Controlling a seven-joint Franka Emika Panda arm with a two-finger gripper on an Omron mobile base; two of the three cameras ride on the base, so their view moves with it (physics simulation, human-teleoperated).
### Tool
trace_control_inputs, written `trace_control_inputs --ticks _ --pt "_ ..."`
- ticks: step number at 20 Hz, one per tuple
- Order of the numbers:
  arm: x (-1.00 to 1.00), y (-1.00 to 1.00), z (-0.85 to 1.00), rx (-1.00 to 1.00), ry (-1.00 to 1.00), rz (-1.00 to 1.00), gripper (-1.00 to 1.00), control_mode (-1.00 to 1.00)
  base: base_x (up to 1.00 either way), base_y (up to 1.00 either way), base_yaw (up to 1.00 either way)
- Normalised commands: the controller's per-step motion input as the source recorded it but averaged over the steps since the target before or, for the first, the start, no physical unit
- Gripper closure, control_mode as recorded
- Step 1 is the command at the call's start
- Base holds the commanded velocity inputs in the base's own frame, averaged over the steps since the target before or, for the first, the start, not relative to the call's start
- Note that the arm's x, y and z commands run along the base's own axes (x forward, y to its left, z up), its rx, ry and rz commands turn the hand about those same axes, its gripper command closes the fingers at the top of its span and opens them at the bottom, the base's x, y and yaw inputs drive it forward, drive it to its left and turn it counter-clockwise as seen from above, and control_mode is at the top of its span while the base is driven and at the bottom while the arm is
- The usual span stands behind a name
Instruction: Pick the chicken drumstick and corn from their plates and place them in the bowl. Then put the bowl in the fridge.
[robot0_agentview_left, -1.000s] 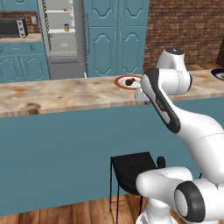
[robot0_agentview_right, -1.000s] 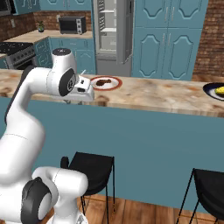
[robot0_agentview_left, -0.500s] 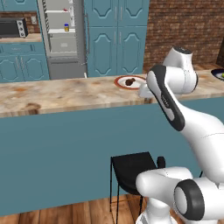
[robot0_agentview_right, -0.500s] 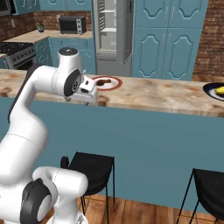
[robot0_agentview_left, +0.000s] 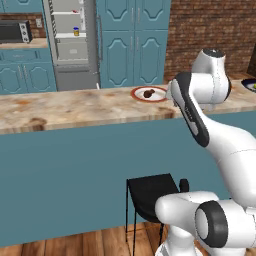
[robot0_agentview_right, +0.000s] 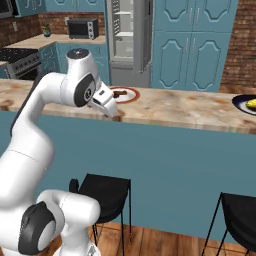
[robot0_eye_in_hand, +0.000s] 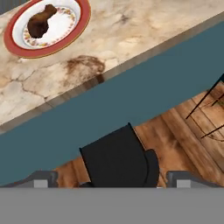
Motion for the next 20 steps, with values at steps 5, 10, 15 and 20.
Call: trace_control_inputs --ticks 5,10,15,20 --pt "0.06 -0.34 0.06 -0.09 -0.07 -0.27 -1.0 -1.0 0.0 0.0 0.0" --pt "0.15 -0.32 0.01 -0.07 -0.06 -0.12 -1.0 -1.0 0.0 0.0 0.0" --pt "0.3 -0.27 0.05 0.0 -0.06 0.04 -1.0 -1.0 0.0 0.0 0.0" --pt "0.48 -0.05 0.0 0.01 0.0 0.16 -1.0 -1.0 0.0 0.0 0.0"
